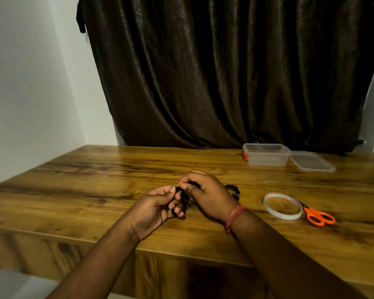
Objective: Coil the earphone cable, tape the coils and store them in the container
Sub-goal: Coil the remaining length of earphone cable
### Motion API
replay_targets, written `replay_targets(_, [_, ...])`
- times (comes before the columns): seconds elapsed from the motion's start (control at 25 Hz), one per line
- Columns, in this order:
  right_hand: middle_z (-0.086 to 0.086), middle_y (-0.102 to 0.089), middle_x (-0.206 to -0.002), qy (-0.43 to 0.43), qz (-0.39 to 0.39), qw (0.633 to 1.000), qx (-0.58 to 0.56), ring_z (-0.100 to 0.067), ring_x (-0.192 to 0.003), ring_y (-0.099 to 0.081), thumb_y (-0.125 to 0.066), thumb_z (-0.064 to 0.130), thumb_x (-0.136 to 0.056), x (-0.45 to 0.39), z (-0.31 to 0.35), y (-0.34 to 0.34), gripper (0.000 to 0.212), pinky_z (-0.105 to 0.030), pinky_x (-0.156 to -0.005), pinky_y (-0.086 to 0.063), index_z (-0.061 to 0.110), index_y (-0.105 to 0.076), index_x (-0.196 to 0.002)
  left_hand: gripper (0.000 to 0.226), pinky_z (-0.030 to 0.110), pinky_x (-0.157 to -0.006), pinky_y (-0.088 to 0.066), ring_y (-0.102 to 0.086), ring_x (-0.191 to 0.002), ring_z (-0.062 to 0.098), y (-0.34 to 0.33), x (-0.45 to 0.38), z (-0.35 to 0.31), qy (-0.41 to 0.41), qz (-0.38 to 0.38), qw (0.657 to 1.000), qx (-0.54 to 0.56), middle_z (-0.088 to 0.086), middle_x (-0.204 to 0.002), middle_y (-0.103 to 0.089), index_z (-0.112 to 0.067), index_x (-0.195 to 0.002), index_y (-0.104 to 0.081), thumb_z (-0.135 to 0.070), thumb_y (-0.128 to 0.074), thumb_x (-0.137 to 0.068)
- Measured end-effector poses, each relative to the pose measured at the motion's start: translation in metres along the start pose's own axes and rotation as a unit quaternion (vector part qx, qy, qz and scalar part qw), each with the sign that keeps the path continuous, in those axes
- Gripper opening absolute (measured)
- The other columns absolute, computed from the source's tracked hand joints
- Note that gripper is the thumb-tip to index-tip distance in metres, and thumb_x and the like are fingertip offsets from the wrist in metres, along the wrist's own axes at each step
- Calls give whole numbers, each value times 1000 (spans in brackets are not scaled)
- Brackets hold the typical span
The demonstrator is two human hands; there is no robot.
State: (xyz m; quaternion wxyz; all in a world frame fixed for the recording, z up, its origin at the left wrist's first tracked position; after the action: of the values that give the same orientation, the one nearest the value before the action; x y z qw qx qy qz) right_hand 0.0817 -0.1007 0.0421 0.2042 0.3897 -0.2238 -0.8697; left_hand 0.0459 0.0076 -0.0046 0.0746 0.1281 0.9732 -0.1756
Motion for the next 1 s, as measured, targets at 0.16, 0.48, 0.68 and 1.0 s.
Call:
replay_targets(0.16, [10, -69, -99, -65, 41, 994, -72, -5, -87, -64, -51, 21, -101, 4, -10, -9, 20, -26, -77, -54, 26, -69, -106, 24, 33, -60, -56, -56, -57, 19, 6, 1, -2, 2, -34, 998, 46, 9, -61, -47, -2, -77, -63, -12, -47, -92])
replay_targets(0.48, [15, -69, -88, -64, 77, 987, -128, -7, -90, -64, -54, 17, -99, 4, -6, -12, 24, -39, -89, -53, 34, -68, -106, 24, 47, -83, -59, -71, -75, 29, 7, 2, 5, 35, -13, 999, -24, 21, -77, -67, 3, -90, -70, -13, -53, -93])
replay_targets(0.68, [4, -62, -83, -83, 105, 962, -239, -11, -78, -58, -53, 10, -100, 7, -5, -18, 11, -31, -72, -49, 12, -61, -107, 24, 38, -68, -61, -74, -70, 27, 8, 3, 6, 59, -18, 998, -12, 17, -74, -70, 0, -86, -75, -15, -56, -89])
replay_targets(1.0, [0, -66, -85, -111, 75, 955, -263, -14, -79, -60, -54, 9, -99, 4, -13, -20, 9, -35, -79, -49, 9, -59, -106, 19, 33, -60, -61, -71, -63, 21, 16, -4, 6, 46, -80, 996, 16, 13, -69, -66, 3, -88, -68, -15, -62, -87])
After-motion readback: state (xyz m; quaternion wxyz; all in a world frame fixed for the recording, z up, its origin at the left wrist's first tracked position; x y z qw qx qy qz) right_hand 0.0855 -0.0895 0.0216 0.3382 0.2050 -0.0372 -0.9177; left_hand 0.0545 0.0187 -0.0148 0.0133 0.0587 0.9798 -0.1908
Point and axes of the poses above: each hand's wrist, its own x-axis away from the middle knuckle, its own y-axis out of the back of the hand, z = x × y, the point moved 8 cm from there along -x, towards the middle knuckle
